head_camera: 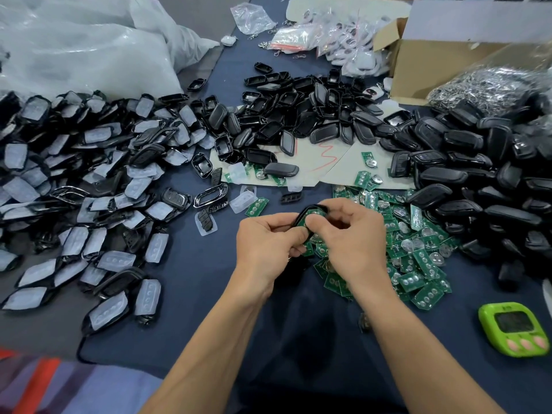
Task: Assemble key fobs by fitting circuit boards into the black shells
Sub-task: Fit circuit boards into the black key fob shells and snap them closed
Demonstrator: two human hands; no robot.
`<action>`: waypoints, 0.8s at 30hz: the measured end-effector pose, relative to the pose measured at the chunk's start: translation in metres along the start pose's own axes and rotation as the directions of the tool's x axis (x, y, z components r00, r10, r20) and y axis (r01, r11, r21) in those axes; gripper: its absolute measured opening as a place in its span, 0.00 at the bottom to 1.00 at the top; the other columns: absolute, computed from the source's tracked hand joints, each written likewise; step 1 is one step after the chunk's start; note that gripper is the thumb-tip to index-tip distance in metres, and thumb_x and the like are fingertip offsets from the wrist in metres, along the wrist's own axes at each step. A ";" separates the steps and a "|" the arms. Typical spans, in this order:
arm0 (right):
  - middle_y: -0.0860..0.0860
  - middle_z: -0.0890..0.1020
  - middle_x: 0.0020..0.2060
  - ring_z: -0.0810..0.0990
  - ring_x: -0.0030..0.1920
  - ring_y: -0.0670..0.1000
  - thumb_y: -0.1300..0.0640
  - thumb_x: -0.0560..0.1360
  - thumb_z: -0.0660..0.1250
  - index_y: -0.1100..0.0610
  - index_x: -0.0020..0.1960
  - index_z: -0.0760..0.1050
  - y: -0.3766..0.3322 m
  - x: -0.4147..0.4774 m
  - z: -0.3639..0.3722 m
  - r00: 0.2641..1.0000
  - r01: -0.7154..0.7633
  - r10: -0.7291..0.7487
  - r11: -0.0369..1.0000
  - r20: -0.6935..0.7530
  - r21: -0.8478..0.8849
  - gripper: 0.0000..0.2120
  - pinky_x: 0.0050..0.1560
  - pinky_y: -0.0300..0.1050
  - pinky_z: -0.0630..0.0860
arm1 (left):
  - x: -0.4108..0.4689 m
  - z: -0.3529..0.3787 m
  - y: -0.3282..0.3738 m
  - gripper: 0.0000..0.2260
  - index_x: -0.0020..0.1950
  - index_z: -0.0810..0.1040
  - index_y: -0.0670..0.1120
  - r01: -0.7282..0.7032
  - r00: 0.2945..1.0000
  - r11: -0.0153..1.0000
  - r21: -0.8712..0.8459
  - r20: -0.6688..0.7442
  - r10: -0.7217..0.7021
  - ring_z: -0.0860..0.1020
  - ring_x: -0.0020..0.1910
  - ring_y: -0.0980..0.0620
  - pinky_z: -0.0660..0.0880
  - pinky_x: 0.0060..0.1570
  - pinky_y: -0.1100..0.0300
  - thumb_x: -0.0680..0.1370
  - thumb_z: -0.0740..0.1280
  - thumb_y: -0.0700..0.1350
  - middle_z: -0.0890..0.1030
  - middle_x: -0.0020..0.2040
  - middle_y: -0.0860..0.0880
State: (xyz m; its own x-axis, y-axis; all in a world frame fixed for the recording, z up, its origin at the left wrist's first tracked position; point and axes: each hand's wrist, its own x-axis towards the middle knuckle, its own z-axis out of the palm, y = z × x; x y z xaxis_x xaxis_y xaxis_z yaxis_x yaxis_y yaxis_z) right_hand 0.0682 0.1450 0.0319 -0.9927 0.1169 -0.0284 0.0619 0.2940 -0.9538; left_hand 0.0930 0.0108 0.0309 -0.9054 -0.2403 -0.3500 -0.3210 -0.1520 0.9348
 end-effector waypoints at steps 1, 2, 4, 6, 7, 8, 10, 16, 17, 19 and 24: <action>0.41 0.85 0.33 0.80 0.33 0.40 0.58 0.68 0.81 0.43 0.39 0.83 0.001 0.003 -0.001 1.000 -0.014 0.014 0.999 0.005 0.029 0.12 0.40 0.41 0.80 | 0.000 0.000 -0.001 0.10 0.50 0.88 0.44 -0.025 0.999 0.999 0.036 0.022 0.025 0.78 0.32 0.50 0.77 0.34 0.61 0.74 0.74 0.31 0.87 0.39 0.43; 0.42 0.85 0.33 0.81 0.33 0.41 0.60 0.68 0.81 0.46 0.38 0.83 0.001 0.006 -0.002 1.000 -0.025 0.024 0.998 0.017 0.051 0.11 0.39 0.41 0.79 | -0.001 -0.001 -0.001 0.11 0.51 0.89 0.47 -0.053 0.997 0.995 0.080 0.059 0.049 0.79 0.33 0.51 0.78 0.37 0.61 0.75 0.74 0.33 0.88 0.41 0.44; 0.46 0.86 0.33 0.82 0.32 0.43 0.62 0.68 0.80 0.49 0.40 0.85 0.000 0.010 -0.006 0.998 -0.039 0.035 0.997 0.061 0.068 0.09 0.38 0.43 0.79 | 0.000 -0.004 -0.001 0.13 0.50 0.89 0.52 -0.088 0.990 0.984 0.152 0.126 0.069 0.80 0.35 0.52 0.79 0.39 0.60 0.73 0.73 0.35 0.88 0.41 0.45; 0.47 0.85 0.32 0.80 0.31 0.44 0.61 0.69 0.79 0.50 0.41 0.85 -0.004 0.013 -0.008 0.988 -0.051 0.039 0.996 0.149 0.078 0.07 0.37 0.44 0.77 | 0.003 -0.007 0.000 0.15 0.47 0.89 0.55 -0.086 0.992 0.981 0.171 0.106 0.069 0.80 0.35 0.52 0.80 0.39 0.57 0.71 0.74 0.35 0.88 0.40 0.47; 0.47 0.85 0.32 0.78 0.30 0.44 0.61 0.69 0.78 0.50 0.42 0.85 -0.006 0.014 -0.007 0.980 -0.052 0.035 0.995 0.195 0.082 0.07 0.37 0.45 0.75 | 0.004 -0.007 0.001 0.16 0.45 0.89 0.57 -0.088 0.995 0.982 0.166 0.070 0.078 0.80 0.34 0.53 0.81 0.39 0.56 0.69 0.75 0.35 0.88 0.39 0.47; 0.47 0.85 0.33 0.77 0.31 0.44 0.61 0.70 0.77 0.49 0.43 0.85 -0.008 0.014 -0.006 0.975 -0.054 0.034 0.995 0.221 0.083 0.07 0.37 0.46 0.75 | 0.005 -0.007 0.003 0.16 0.44 0.89 0.58 -0.092 0.996 0.983 0.159 0.032 0.088 0.80 0.34 0.53 0.81 0.39 0.55 0.68 0.75 0.37 0.88 0.38 0.48; 0.47 0.85 0.33 0.77 0.32 0.45 0.63 0.72 0.76 0.51 0.42 0.84 -0.012 0.017 -0.002 0.974 -0.060 0.044 0.996 0.223 0.065 0.07 0.39 0.48 0.75 | 0.006 -0.006 0.004 0.15 0.44 0.88 0.61 -0.103 0.995 0.978 0.179 0.006 0.104 0.82 0.35 0.55 0.83 0.41 0.55 0.66 0.74 0.42 0.88 0.38 0.52; 0.45 0.87 0.34 0.80 0.30 0.42 0.63 0.73 0.75 0.51 0.46 0.86 -0.026 0.032 0.004 0.932 0.006 0.032 0.995 0.361 -0.102 0.08 0.36 0.37 0.76 | 0.013 -0.020 0.006 0.11 0.45 0.88 0.55 -0.143 0.990 0.966 0.214 0.035 0.138 0.83 0.39 0.57 0.82 0.41 0.58 0.75 0.72 0.38 0.88 0.40 0.50; 0.44 0.87 0.36 0.81 0.31 0.43 0.62 0.74 0.74 0.49 0.48 0.86 -0.027 0.036 0.007 0.935 0.002 0.040 0.993 0.353 -0.116 0.09 0.38 0.39 0.78 | 0.015 -0.023 0.006 0.13 0.44 0.88 0.52 -0.101 0.994 0.987 0.122 -0.020 0.104 0.84 0.39 0.56 0.82 0.40 0.60 0.76 0.72 0.34 0.88 0.40 0.49; 0.43 0.87 0.39 0.84 0.37 0.44 0.60 0.75 0.73 0.47 0.51 0.85 -0.028 0.045 0.015 0.953 0.033 0.023 0.984 0.301 -0.177 0.10 0.44 0.40 0.81 | 0.018 -0.032 0.005 0.12 0.45 0.86 0.47 -0.034 0.989 0.998 -0.046 -0.148 0.026 0.85 0.38 0.52 0.82 0.38 0.63 0.76 0.71 0.30 0.88 0.39 0.48; 0.44 0.86 0.43 0.82 0.42 0.38 0.63 0.78 0.68 0.50 0.52 0.86 -0.032 0.057 0.056 0.923 0.195 -0.059 0.923 0.381 -0.331 0.11 0.46 0.33 0.78 | 0.022 -0.068 0.005 0.13 0.53 0.82 0.46 -0.049 0.954 0.962 -0.267 -0.297 -0.034 0.83 0.37 0.55 0.81 0.36 0.63 0.77 0.71 0.29 0.85 0.37 0.52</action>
State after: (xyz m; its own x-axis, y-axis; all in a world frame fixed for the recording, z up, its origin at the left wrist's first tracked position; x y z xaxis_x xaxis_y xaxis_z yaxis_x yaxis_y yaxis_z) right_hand 0.0040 0.0896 0.0437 -0.9589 -0.2711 -0.0840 -0.1028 0.6079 -0.7873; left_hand 0.0900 -0.0601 0.0238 -0.7709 -0.5086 -0.3834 -0.1901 -0.3908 0.9006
